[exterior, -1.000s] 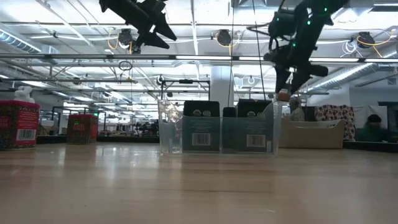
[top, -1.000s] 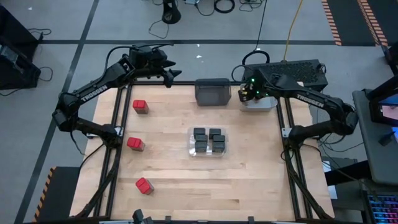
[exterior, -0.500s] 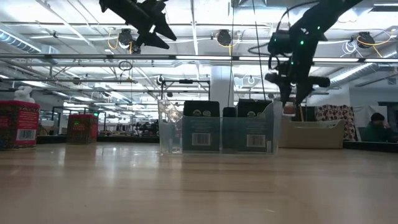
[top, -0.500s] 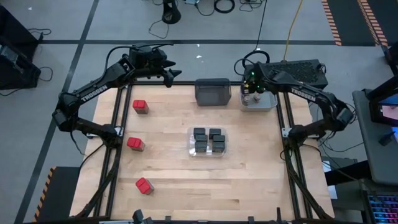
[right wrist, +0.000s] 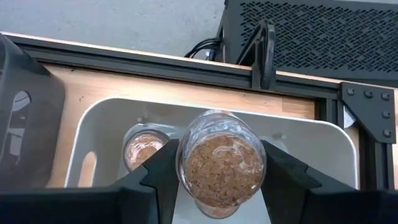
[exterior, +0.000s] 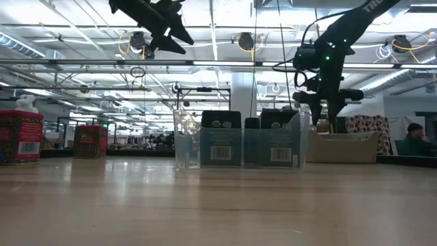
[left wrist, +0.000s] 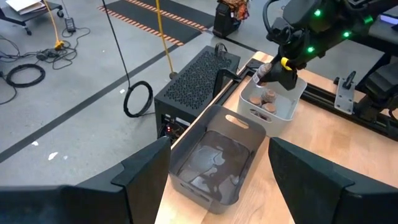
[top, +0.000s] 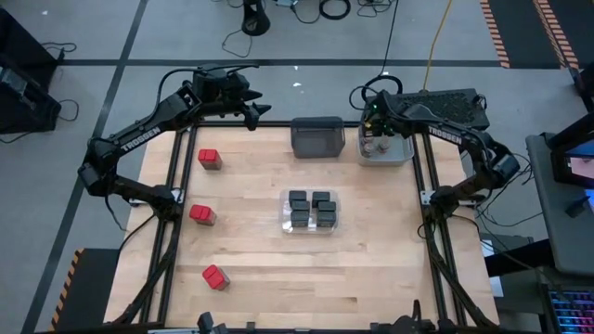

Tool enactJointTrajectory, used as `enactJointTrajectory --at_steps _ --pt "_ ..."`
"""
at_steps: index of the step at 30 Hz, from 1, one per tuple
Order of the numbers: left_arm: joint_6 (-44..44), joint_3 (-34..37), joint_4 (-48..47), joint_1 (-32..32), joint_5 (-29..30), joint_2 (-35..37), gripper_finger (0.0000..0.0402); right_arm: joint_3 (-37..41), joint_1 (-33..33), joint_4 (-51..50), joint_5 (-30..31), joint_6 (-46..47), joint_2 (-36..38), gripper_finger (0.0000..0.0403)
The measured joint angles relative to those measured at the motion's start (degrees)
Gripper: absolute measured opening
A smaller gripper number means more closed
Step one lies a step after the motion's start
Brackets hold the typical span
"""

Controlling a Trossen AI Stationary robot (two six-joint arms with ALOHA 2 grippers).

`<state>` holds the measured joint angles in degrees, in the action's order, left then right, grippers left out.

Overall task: Sort spices by type
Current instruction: Put the brown seasoning into the gray bin

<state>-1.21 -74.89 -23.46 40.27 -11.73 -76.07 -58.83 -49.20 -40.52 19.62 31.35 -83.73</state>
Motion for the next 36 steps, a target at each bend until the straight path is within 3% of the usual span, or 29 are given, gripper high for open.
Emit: enactJointTrajectory --at_steps 17,27,36 --pt "0.0 0.0 0.0 0.0 0.0 0.0 0.0277 0.3 -0.3 0.4 -0.4 3.6 0.0 0.0164" --pt "0.1 0.0 0.0 0.0 0.0 0.0 0.0277 7.7 -0.2 7.9 0.0 7.7 0.0 0.0164" --pt "0.1 0.0 0.0 0.0 0.0 0.0 0.0277 8.4 -0.2 9.9 -0.8 11.4 0.0 0.0164"
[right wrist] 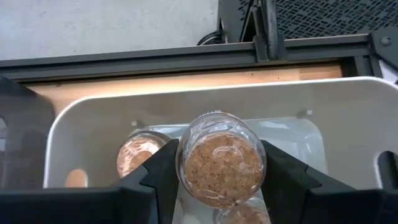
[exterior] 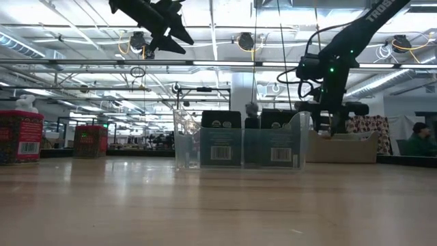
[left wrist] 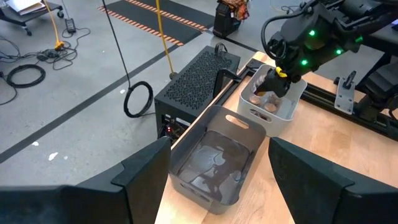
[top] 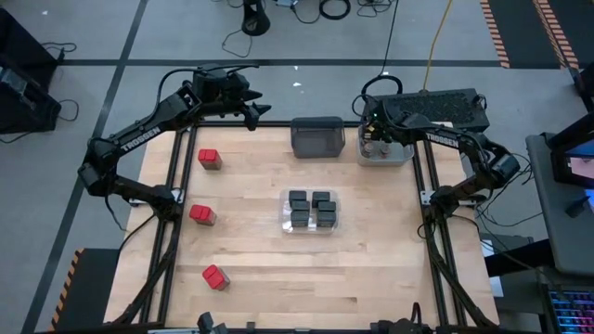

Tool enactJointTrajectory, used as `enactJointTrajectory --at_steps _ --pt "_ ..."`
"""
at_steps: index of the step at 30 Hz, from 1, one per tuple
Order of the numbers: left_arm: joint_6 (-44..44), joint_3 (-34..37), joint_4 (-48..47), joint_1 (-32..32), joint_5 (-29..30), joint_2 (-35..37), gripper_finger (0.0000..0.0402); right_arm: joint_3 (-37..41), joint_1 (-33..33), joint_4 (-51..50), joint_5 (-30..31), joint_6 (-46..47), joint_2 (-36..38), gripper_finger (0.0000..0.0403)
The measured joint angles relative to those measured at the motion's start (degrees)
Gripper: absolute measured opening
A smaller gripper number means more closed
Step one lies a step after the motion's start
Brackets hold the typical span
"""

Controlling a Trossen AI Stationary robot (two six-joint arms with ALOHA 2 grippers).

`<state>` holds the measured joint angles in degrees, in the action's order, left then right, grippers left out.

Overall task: Sort spices by type
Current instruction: Put the brown seasoning into the gray bin

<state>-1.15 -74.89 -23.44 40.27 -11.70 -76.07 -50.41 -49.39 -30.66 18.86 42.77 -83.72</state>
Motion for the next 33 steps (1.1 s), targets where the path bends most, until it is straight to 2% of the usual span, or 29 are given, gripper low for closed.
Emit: enactJointTrajectory --at_steps 33 --pt "0.0 0.0 -0.2 -0.3 0.0 0.0 0.0277 0.0 -1.0 -1.1 -3.9 -1.9 -5.3 0.0173"
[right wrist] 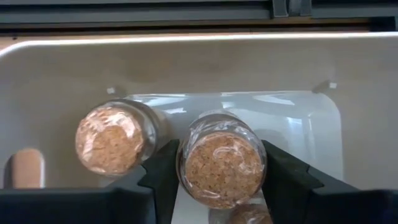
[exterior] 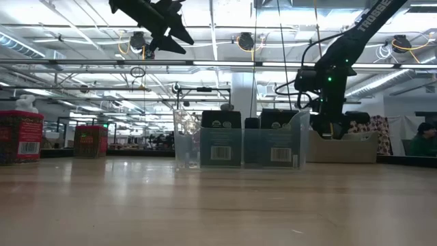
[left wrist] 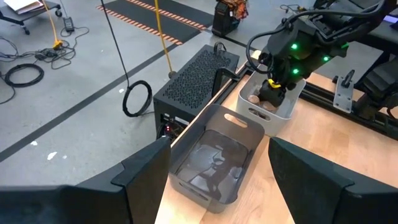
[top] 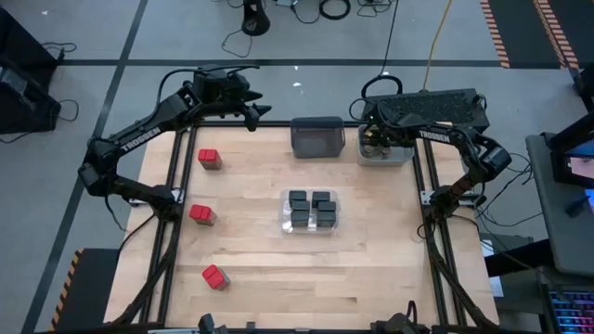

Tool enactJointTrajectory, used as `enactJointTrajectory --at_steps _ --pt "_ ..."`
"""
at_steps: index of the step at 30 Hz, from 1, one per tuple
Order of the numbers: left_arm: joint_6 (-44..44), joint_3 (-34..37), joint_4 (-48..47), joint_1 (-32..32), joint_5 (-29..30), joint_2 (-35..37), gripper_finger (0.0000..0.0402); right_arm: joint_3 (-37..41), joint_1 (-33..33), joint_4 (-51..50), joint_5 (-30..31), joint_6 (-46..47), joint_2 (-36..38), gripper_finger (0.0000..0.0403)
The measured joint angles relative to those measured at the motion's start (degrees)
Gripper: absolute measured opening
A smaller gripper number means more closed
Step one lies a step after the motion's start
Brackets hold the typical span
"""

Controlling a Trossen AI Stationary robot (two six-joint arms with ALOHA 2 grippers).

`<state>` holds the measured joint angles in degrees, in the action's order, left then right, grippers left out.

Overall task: Sort spices by type
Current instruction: Put the brown seasoning into the gray bin, then put the red seasoning can into the black bin

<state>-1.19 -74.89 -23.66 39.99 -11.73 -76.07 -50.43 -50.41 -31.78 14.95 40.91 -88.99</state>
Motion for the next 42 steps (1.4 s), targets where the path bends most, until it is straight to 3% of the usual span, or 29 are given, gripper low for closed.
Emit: enactJointTrajectory --at_steps 28,42 --pt "0.1 0.0 0.0 0.0 0.0 0.0 0.0277 0.0 0.0 0.0 -0.3 -3.6 0.8 0.0235" --pt "0.0 0.0 0.0 0.0 -0.1 0.0 0.0277 0.0 0.2 0.4 -0.3 -4.1 13.3 0.0235"
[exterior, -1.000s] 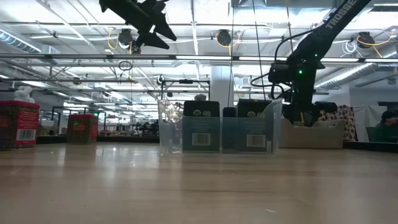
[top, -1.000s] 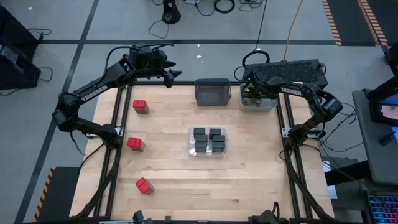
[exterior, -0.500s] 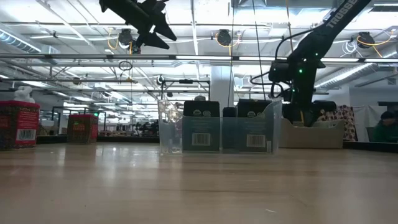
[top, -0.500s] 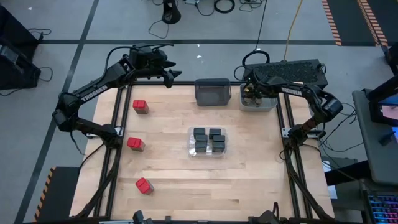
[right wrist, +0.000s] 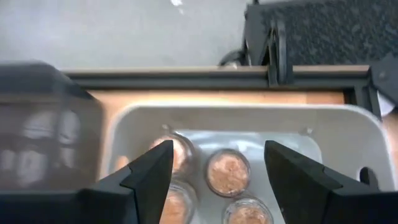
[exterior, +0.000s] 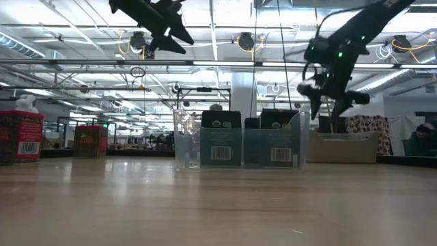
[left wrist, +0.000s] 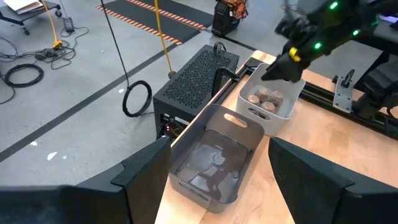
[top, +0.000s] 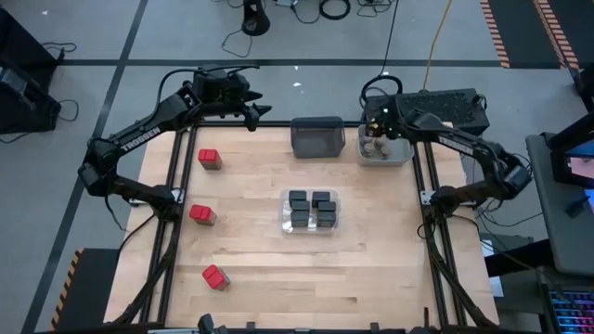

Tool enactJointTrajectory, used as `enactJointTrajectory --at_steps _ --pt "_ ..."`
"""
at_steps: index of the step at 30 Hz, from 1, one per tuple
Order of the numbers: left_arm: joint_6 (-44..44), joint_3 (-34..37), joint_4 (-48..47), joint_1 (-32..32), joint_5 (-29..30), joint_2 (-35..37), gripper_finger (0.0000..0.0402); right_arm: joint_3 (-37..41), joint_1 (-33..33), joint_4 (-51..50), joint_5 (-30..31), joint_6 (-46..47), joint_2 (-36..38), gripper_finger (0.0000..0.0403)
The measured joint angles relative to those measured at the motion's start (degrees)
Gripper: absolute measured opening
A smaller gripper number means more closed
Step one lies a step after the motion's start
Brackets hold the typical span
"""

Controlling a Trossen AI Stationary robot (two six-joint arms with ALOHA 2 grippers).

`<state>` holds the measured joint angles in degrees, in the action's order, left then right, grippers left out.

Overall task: Sort spices by type
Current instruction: Put the red seasoning can into the black bin

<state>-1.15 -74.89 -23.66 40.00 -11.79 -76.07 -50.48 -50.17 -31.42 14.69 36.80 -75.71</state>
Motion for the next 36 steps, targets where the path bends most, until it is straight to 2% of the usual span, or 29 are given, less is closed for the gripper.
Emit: enactJointTrajectory --at_steps 3,7,14,20,36 --pt "0.0 0.0 0.0 0.0 -1.3 0.0 0.0277 0.0 0.8 0.8 -0.6 -0.2 3.9 0.0235" --pt "-0.1 0.0 0.0 0.0 -3.5 0.0 0.0277 0.0 2.2 5.1 -5.1 -0.6 8.2 0.0235" --pt "-0.1 0.0 0.2 -0.5 -5.0 0.0 0.0277 0.0 7.0 15.4 -10.5 0.4 11.6 0.0235" --pt "-0.2 0.0 0.2 -2.0 -5.1 0.0 0.0277 -2.3 12.7 19.7 -10.5 -0.1 11.0 0.0235" --pt "-1.5 0.0 -1.6 -5.7 -5.1 0.9 0.0277 -18.1 29.8 19.7 -10.3 -10.0 2.9 0.0235"
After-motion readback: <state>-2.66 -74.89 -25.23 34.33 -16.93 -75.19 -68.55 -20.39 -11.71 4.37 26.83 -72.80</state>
